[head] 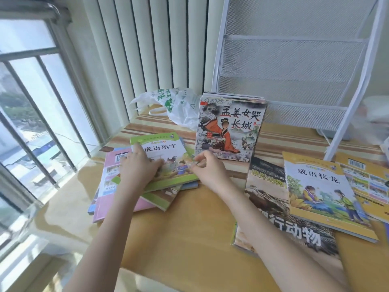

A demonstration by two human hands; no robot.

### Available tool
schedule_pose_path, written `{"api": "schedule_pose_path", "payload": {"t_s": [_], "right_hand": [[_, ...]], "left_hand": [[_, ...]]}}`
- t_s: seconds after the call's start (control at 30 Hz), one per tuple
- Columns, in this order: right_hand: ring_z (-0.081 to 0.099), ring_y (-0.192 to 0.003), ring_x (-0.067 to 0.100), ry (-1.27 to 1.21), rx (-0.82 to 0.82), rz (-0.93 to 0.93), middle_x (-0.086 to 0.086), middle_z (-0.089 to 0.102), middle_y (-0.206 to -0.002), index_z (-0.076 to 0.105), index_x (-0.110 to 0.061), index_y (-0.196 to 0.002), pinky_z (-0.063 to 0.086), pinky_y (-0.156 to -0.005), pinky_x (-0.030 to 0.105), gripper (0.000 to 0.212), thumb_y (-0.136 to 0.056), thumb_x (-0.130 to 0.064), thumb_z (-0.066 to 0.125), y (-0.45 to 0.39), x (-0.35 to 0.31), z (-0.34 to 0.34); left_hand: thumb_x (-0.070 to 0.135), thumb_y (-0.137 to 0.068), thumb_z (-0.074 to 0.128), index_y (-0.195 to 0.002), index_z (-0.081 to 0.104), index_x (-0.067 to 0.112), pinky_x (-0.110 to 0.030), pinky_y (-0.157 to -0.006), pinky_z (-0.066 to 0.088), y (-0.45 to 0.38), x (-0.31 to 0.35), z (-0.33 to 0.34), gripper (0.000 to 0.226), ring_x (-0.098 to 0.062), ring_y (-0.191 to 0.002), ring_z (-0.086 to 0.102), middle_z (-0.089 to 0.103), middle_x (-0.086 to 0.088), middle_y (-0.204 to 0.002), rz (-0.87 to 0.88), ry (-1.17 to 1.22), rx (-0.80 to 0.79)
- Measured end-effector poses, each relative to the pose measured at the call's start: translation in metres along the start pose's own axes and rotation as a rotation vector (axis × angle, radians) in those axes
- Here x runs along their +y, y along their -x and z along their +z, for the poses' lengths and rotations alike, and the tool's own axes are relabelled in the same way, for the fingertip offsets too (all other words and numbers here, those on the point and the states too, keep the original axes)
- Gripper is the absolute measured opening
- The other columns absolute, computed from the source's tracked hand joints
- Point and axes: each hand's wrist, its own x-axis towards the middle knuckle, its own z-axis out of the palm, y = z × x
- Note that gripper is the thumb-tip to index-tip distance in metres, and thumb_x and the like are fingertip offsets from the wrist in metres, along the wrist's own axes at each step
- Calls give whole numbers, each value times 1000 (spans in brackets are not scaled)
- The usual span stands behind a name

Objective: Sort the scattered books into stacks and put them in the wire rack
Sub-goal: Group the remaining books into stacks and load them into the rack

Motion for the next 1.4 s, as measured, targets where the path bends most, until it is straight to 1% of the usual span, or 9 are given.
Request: {"api": "schedule_pose_path", "payload": {"t_s": [0.13,0.27,0.4,0.67,0.83,1.03,1.17,1.33,1.4], "right_hand": [[55,-70,17,110,4,-56,-2,54,-79,48,-17,-105,42,-56,29,23,-90,-28,61,2,-5,10],[51,-69,14,124,-23,-21,-1,55,-86,49,-17,-99,36,-53,27,26,-86,-32,65,2,-2,6],[55,-62,15,76,-84,-40,-1,62,-86,51,-19,-92,43,-54,31,24,-85,-37,65,3,-8,9],[64,-69,26,28,-3,-60,4,64,-77,52,-16,-92,51,-66,39,16,-91,-32,56,1,-7,16],[53,-89,15,8,9,-29,0,57,-106,53,-16,-117,40,-70,27,24,-94,-21,49,-21,-2,1],[52,-99,11,-24,5,10,-4,57,-109,60,-17,-115,41,-81,25,25,-94,-18,47,-28,2,-3],[57,-104,13,-155,-17,-15,-3,60,-116,59,-17,-118,47,-89,31,29,-97,-32,47,-24,-8,7],[43,-126,9,-470,-201,-29,-8,49,-136,44,-15,-135,34,-108,35,76,-82,-68,48,-19,-35,20],[50,-113,-1,-599,-190,-115,-15,56,-120,49,-23,-121,38,-102,26,45,-89,-55,52,-19,-46,19]], "left_hand": [[14,-78,77,-130,43,3,-25,-56,45,0,-10,-33,63,-25,-81,55,54,-14,-103,-125,351,-42],[26,-64,85,-99,64,-2,-43,-76,56,-2,-30,-47,49,-28,-71,59,60,-20,-85,-236,589,-267],[23,-87,68,-107,65,8,-45,-83,55,2,-32,-38,25,-30,-81,67,71,-15,-98,-187,579,-306],[15,-88,66,-116,58,8,-27,-43,55,6,-48,-45,30,-14,-47,66,69,-12,-86,-205,694,-249],[20,-86,69,-118,56,19,-34,-50,59,6,-54,-63,34,-24,-62,67,68,-14,-96,-203,664,-196],[19,-88,66,-114,54,20,-28,-42,54,8,-66,-76,29,-17,-51,66,68,-9,-85,-174,769,-115],[16,-88,65,-118,58,25,-31,-49,58,13,-63,-68,31,-19,-60,71,73,-7,-90,-49,907,-105],[10,-91,59,-118,59,33,-32,-63,59,20,-51,-52,35,-17,-74,71,74,-2,-94,179,1089,-80],[7,-90,58,-128,53,35,-33,-68,59,23,-45,-49,47,-18,-87,71,72,0,-107,269,1159,-73]]}}
